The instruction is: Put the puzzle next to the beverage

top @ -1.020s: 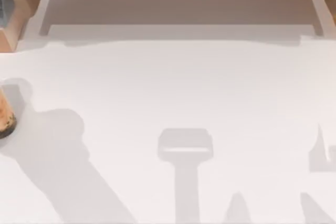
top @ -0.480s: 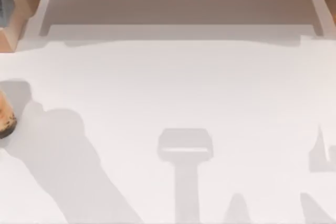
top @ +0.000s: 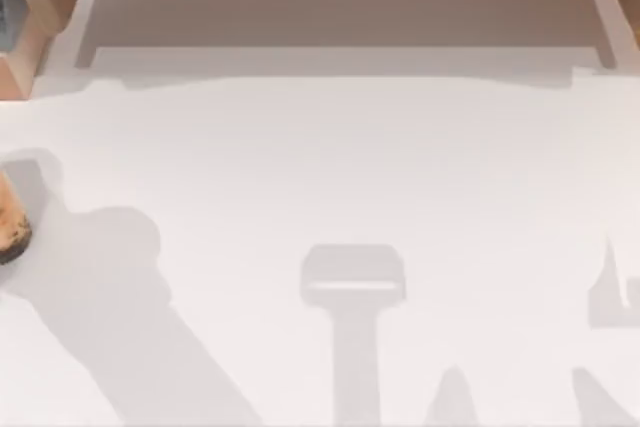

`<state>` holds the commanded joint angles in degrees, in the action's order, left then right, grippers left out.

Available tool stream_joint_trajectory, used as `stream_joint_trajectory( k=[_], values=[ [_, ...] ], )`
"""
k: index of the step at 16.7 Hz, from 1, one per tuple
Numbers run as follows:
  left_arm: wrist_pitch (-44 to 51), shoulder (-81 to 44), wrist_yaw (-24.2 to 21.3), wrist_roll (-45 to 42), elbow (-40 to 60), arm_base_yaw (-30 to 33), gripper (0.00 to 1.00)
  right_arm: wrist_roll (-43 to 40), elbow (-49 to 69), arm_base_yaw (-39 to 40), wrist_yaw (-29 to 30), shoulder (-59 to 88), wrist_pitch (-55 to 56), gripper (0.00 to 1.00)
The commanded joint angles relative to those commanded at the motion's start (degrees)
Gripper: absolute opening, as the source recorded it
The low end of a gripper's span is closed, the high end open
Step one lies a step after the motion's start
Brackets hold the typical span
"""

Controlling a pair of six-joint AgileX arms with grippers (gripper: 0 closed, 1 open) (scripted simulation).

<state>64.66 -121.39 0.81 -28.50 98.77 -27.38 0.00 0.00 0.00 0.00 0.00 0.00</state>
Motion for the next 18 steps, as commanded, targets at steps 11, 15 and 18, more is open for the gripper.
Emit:
stream_joint_trajectory(
  k=[11, 15, 18],
  values=[
    [0.4, -1.3, -0.3, -0.1, -1.4, -0.1, 0.30, 0.0, 0.0, 0.0, 0.0, 0.0, 0.0, 1.00],
    [0.4, -1.3, -0.3, -0.1, -1.4, -0.1, 0.60, 0.0, 0.0, 0.0, 0.0, 0.0, 0.0, 1.00],
    [0.4, -1.3, -0.3, -0.1, -1.4, -0.1, 0.83, 0.0, 0.0, 0.0, 0.0, 0.0, 0.0, 1.00]
  ],
)
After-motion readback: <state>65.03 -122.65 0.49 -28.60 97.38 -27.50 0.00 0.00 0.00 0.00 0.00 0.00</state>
